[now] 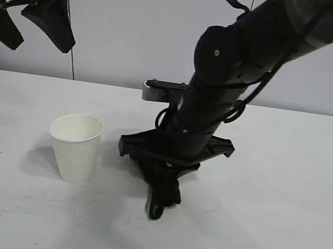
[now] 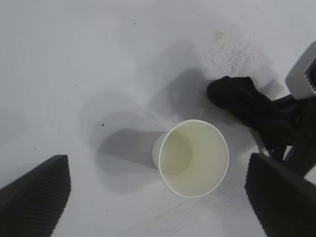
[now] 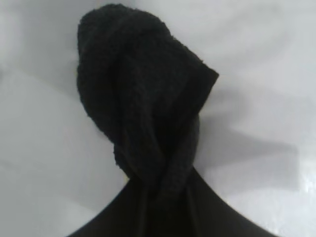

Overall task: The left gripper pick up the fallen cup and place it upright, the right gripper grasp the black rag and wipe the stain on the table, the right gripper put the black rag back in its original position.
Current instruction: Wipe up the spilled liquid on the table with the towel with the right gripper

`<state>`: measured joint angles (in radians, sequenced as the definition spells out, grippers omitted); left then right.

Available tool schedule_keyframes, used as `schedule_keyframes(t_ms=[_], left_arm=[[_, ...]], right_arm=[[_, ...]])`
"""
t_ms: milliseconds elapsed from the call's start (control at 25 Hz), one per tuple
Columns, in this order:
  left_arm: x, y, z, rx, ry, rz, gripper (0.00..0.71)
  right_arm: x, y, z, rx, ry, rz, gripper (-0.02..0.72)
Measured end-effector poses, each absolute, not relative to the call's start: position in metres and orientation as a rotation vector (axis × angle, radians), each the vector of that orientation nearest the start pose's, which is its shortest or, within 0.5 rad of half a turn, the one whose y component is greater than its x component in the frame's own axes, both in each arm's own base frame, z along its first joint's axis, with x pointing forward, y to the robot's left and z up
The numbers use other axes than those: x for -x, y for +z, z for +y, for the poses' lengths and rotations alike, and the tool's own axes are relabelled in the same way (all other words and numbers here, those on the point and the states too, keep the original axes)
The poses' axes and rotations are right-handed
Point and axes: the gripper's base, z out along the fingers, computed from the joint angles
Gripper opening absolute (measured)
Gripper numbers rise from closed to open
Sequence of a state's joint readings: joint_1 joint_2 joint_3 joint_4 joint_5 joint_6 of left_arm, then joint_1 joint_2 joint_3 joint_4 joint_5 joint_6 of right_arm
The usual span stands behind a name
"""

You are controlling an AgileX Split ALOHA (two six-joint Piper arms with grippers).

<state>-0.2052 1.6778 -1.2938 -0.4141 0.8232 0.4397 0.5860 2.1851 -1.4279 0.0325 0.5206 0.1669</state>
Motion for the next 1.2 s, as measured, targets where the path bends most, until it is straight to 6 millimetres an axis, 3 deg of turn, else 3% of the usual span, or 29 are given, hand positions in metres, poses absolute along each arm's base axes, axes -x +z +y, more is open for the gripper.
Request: schedule_keyframes(t_ms=[120,240,560,680,880,1120,1200], left_arm=[[-0.343,0.271,-0.099,-0.562,-0.415,2.568,0.694],[-0.343,0.271,-0.099,-0.562,-0.415,2.568,0.694],[-0.343,0.271,-0.099,-0.563,-0.410,2.566,0.694],[-0.343,0.271,-0.099,-0.562,-0.409,2.564,0.694],[-0.344,0.271,-0.099,-0.561,-0.408,2.562,0.694],[-0.344,0.271,-0.099,-0.561,-0.408,2.562,0.694],[-0.344,0.271,-0.099,-0.562,-0.409,2.563,0.694]], right_arm=[[-0.382,0.105,0.250,0.513,0.232,2.719,0.083],[-0.401,0.105,0.243,0.434,0.244,2.706,0.083],[-0.442,0.106,0.178,0.234,0.163,2.701,0.083],[-0.443,0.107,0.172,0.260,0.143,2.702,0.083],[-0.435,0.108,0.193,0.366,0.160,2.692,0.083],[-0.398,0.107,0.258,0.549,0.254,2.688,0.083],[-0.388,0.107,0.271,0.589,0.266,2.700,0.083]])
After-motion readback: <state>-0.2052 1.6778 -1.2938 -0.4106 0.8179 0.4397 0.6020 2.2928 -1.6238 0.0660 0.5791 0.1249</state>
